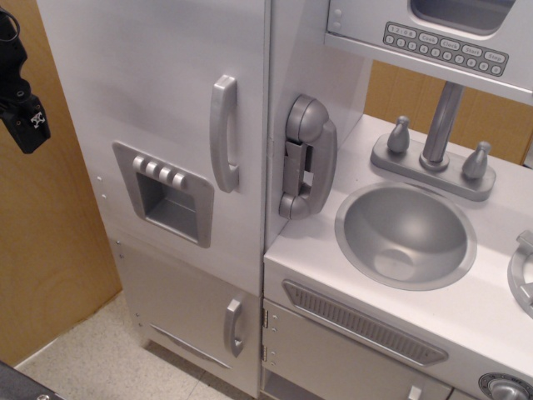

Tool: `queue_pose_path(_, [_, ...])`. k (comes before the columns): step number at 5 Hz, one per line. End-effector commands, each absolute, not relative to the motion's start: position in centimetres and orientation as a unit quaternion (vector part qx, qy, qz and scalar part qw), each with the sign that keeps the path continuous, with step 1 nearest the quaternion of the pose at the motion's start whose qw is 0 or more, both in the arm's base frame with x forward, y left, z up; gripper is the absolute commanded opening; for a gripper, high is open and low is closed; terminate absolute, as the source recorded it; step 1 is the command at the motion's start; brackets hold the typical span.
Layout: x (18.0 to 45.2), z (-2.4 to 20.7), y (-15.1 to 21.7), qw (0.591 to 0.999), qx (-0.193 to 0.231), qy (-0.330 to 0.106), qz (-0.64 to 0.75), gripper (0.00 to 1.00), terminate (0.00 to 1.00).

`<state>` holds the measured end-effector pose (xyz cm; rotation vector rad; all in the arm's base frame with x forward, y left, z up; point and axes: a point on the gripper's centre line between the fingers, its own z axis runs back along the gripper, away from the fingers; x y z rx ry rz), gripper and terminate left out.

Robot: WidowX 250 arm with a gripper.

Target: Open fridge

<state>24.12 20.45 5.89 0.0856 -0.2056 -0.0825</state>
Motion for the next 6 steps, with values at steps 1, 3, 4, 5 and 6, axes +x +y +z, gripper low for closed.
queue_pose_path(1, [24.1,5.9,20.5,0.993,0.043,-0.103,-0.041,1.00,0.00])
queue_pose_path(3, [25.7,6.6,14.4,0.993,0.018,-0.110,-0.047,1.00,0.00])
queue_pose_path(4, [26.3,7.1,11.3,0.990,0.028,-0.127,-0.059,1.00,0.00])
queue_pose_path(5, [26.8,7.4,8.9,0.989,0.013,-0.125,-0.082,1.00,0.00])
queue_pose_path(6, [27.7,7.0,7.0,0.988,0.005,-0.135,-0.074,1.00,0.00])
